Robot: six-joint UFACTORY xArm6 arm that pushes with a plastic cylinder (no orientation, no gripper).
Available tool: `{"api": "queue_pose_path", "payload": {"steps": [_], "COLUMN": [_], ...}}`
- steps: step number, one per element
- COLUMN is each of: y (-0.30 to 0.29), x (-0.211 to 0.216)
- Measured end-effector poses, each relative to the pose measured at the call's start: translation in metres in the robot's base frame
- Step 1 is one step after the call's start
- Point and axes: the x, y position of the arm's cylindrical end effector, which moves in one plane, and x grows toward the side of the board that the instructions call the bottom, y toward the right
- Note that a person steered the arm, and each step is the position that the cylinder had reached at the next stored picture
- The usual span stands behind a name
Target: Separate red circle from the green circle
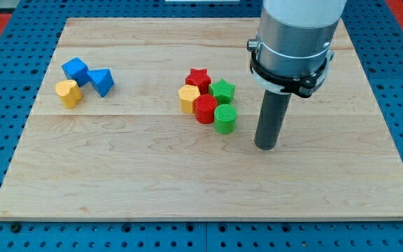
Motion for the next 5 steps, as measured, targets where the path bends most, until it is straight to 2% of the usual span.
{"api": "queue_pose_path", "payload": {"steps": [2,3,4,5], "y": [-0.001,-0.031,-0.061,-0.079], "x": [0.0,0.0,-0.022,-0.062]}}
